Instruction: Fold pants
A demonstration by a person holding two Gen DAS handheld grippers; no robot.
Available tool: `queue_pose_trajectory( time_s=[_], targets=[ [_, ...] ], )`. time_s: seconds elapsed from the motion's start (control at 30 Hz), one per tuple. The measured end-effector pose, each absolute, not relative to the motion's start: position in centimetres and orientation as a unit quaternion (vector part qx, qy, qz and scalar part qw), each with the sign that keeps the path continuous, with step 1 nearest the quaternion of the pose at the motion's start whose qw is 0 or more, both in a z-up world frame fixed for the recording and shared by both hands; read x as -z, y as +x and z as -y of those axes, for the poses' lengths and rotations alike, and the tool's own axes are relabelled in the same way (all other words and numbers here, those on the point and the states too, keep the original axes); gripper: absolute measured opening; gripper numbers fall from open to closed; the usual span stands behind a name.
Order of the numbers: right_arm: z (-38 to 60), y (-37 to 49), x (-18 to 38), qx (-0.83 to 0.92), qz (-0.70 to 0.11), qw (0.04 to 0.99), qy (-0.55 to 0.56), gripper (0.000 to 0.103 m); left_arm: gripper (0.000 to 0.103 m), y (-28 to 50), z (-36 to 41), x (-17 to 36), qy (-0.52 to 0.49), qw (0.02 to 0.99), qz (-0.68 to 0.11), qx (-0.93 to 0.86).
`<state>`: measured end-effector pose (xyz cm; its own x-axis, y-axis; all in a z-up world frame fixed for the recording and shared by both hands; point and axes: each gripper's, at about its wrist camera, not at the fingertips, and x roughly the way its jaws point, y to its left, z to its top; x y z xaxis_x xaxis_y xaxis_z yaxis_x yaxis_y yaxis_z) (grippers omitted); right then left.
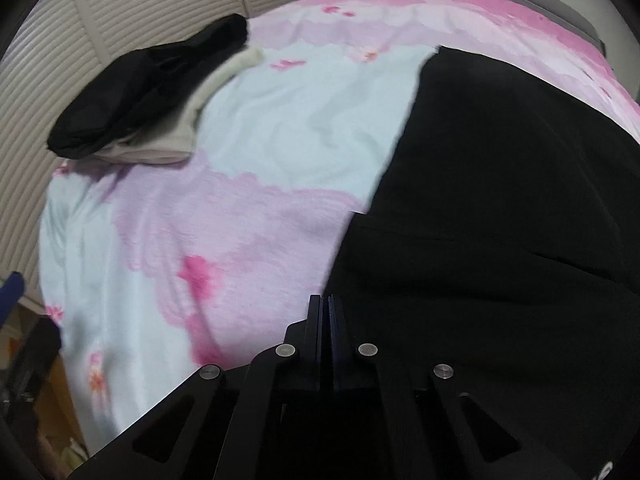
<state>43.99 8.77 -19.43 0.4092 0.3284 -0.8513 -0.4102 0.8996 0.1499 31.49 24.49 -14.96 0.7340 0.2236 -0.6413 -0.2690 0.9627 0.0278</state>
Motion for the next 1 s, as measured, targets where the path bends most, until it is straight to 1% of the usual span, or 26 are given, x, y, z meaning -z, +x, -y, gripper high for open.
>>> queue_pose_trajectory(
  time_s=[0.07, 0.17, 0.23, 0.3, 0.4, 0.53, 0.6, 0.63, 0.73, 0.8, 0.83, 0.87, 1.0],
  targets=[
    [-9.0, 43.7, 19.1, -0.217, -0.497, 0.839, -0.047, 0.004, 0.103, 31.4, -24.5, 14.9, -0.033, 0.929, -0.342, -0.134],
    [-7.9, 42.0, 17.2, -0.207, -0.470, 0.856, -0.057, 0.007, 0.103, 30.5, -24.0, 14.2, -0.030, 0.931, -0.339, -0.132],
    [-5.9, 40.1, 15.4, -0.200, -0.441, 0.873, -0.055, 0.016, 0.103, 29.7, -23.3, 13.7, -0.030, 0.932, -0.338, -0.126],
    [-3.2, 37.9, 13.6, -0.192, -0.410, 0.890, -0.042, 0.043, 0.103, 28.4, -22.2, 13.1, -0.040, 0.934, -0.336, -0.112],
    [2.1, 33.5, 10.8, -0.160, -0.362, 0.918, -0.013, 0.058, 0.103, 26.1, -20.2, 12.1, -0.066, 0.941, -0.320, -0.087],
    [9.0, 28.9, 8.6, -0.110, -0.334, 0.936, 0.033, 0.062, 0.103, 23.8, -16.9, 11.6, -0.078, 0.943, -0.317, -0.070],
    [12.5, 26.6, 7.9, -0.082, -0.321, 0.941, 0.068, 0.071, 0.103, 23.0, -15.2, 11.8, -0.083, 0.939, -0.327, -0.064],
    [13.8, 25.7, 7.6, -0.070, -0.313, 0.943, 0.082, 0.073, 0.102, 22.7, -14.5, 12.0, -0.086, 0.937, -0.333, -0.063],
    [17.9, 23.5, 7.3, -0.034, -0.291, 0.948, 0.121, 0.075, 0.095, 21.4, -12.0, 13.0, -0.090, 0.932, -0.344, -0.066],
    [19.4, 22.9, 7.7, -0.023, -0.293, 0.947, 0.129, 0.077, 0.085, 20.7, -10.8, 13.9, -0.096, 0.930, -0.349, -0.059],
    [20.2, 22.8, 8.2, -0.020, -0.301, 0.944, 0.136, 0.077, 0.078, 20.4, -10.4, 14.3, -0.099, 0.930, -0.349, -0.055],
    [20.6, 22.8, 8.6, -0.019, -0.307, 0.941, 0.141, 0.077, 0.077, 20.0, -9.8, 14.8, -0.103, 0.930, -0.348, -0.055],
    [21.5, 22.6, 10.2, -0.019, -0.325, 0.933, 0.152, 0.077, 0.077, 19.7, -8.7, 15.5, -0.111, 0.933, -0.339, -0.052]
  ],
)
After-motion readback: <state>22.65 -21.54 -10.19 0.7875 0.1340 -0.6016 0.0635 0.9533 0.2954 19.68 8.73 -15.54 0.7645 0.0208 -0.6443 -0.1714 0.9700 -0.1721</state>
